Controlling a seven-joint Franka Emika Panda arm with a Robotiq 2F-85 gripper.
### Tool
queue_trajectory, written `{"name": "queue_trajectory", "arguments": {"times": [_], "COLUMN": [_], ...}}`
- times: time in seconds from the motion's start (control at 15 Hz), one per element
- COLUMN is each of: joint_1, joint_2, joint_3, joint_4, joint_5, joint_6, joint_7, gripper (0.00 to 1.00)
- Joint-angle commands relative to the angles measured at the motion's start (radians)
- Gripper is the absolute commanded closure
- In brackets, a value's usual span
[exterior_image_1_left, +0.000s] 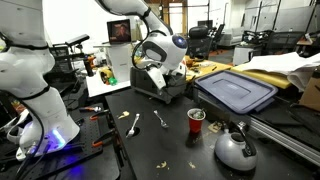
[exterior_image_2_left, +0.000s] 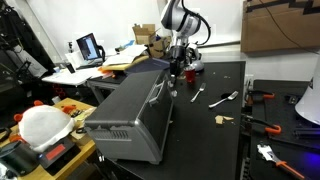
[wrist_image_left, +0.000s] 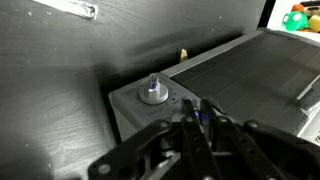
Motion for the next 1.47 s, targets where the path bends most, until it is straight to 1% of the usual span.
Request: {"name": "queue_trajectory", "arguments": {"times": [0.0, 0.2, 0.33, 0.53, 0.6, 0.73, 0.87, 1.07, 1.2, 1.4], "joint_1": [0.036, 0.065, 0.084, 0.116, 0.126, 0.137, 0.146, 0.152, 0.154, 0.157], "joint_2": [0.030, 0.025, 0.011, -0.073, -0.106, -0.170, -0.238, -0.326, -0.377, -0.443], "joint_3": [-0.019, -0.027, -0.038, -0.061, -0.067, -0.072, -0.071, -0.069, -0.071, -0.072], "joint_4": [0.014, -0.003, -0.015, -0.080, -0.106, -0.151, -0.200, -0.247, -0.266, -0.289], "joint_5": [0.003, -0.022, -0.049, -0.143, -0.187, -0.286, -0.416, -0.600, -0.693, -0.793], "joint_6": [-0.022, 0.028, 0.069, 0.180, 0.225, 0.282, 0.309, 0.297, 0.280, 0.266], "joint_7": [0.020, 0.061, 0.103, 0.204, 0.244, 0.325, 0.419, 0.518, 0.571, 0.619], "gripper": [0.62, 0.42, 0.26, 0.04, 0.00, 0.00, 0.00, 0.00, 0.00, 0.00]}}
